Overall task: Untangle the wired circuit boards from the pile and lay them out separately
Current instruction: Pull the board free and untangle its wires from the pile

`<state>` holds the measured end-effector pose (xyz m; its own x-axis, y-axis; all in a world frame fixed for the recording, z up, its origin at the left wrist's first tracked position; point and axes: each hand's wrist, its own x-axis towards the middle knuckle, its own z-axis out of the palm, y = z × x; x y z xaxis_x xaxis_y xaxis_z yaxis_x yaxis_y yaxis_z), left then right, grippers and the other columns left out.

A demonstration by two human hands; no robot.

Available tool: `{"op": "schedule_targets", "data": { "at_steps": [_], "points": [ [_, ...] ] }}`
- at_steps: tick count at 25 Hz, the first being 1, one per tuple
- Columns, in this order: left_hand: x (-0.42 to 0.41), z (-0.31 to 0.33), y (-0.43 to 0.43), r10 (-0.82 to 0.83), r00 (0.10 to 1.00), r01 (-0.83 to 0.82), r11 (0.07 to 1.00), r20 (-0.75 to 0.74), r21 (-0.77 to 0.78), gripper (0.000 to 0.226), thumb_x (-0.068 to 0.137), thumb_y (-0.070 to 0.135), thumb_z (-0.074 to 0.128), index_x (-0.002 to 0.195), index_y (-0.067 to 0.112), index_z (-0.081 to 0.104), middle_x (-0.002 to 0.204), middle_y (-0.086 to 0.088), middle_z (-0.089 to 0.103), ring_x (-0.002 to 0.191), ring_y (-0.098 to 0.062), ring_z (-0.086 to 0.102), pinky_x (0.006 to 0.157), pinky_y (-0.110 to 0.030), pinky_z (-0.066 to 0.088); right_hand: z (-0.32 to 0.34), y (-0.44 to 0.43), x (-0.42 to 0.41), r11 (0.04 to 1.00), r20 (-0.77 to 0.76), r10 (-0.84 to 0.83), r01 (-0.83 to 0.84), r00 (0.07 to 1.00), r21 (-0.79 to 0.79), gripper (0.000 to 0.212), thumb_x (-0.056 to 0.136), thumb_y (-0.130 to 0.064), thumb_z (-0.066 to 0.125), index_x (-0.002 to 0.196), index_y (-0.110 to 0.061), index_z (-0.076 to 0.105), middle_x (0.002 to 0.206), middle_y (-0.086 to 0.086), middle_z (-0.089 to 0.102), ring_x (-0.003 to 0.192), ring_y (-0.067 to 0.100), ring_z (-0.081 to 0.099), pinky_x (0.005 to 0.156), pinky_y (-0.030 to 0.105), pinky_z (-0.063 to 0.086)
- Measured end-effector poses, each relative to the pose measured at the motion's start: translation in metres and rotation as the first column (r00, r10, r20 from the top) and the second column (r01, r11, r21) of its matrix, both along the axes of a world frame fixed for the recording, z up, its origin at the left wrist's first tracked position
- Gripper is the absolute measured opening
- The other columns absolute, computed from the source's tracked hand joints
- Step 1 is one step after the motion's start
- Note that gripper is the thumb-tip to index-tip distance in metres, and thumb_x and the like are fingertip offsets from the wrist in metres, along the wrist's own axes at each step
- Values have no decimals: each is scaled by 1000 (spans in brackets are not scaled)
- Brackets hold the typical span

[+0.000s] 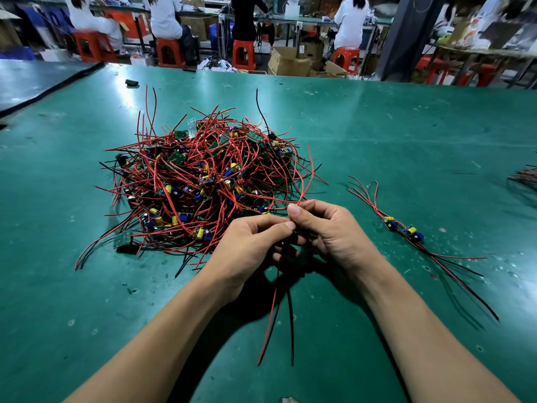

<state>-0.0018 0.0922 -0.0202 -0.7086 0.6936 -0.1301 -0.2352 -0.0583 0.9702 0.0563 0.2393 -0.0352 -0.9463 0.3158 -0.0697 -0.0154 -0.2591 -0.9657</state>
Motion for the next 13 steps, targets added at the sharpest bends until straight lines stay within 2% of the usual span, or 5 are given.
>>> {"op": "schedule_targets", "data": {
  "at_steps": [3, 6, 8, 11, 13],
  "points": [
    [0, -1, 0, 6, 1000, -6, 1000, 1, 11, 15, 91, 7, 64, 81, 9, 75, 81, -14, 75, 64, -19, 66, 59, -26, 52, -1, 1, -1, 1000, 14, 4, -4, 1000, -6, 33, 63, -49, 90, 76, -23, 76, 75, 0, 69, 64, 10, 63, 72, 32, 57],
    [-1, -2, 0, 22, 1000, -22, 1000, -18, -5, 8, 90, 4, 65, 86, 8, 72, 83, -14, 76, 70, -21, 66, 63, -28, 48, 4, 3, -4, 998, 81, -38, 34, 996, 46, 41, 77, -61, 69, 78, -21, 78, 64, 2, 62, 54, 12, 56, 60, 29, 45],
    [-1, -3, 0, 42, 999, -43, 999, -28, -20, 7, 89, 4, 66, 87, 8, 71, 85, -16, 76, 71, -21, 65, 64, -29, 46, 5, 8, -4, 998, 88, -62, 59, 994, 36, 45, 85, -58, 58, 79, -20, 79, 68, 0, 64, 55, 12, 54, 61, 29, 39],
    [-1, -3, 1, 68, 997, -68, 997, -26, -18, 7, 89, 6, 66, 86, 9, 72, 85, -16, 76, 69, -20, 66, 61, -27, 48, 4, 15, 2, 1000, 35, 9, -10, 999, 27, 26, 85, -42, 68, 90, -19, 80, 80, -4, 67, 61, 9, 54, 57, 24, 40],
    [-1, -4, 1, 82, 996, -83, 996, -29, -23, 5, 89, 6, 67, 88, 7, 72, 85, -16, 76, 69, -20, 66, 60, -27, 49, 3, 18, 5, 996, 35, 69, -71, 997, 62, 19, 79, -31, 78, 95, -20, 80, 87, -1, 69, 69, 11, 57, 64, 23, 44]
  ]
}}
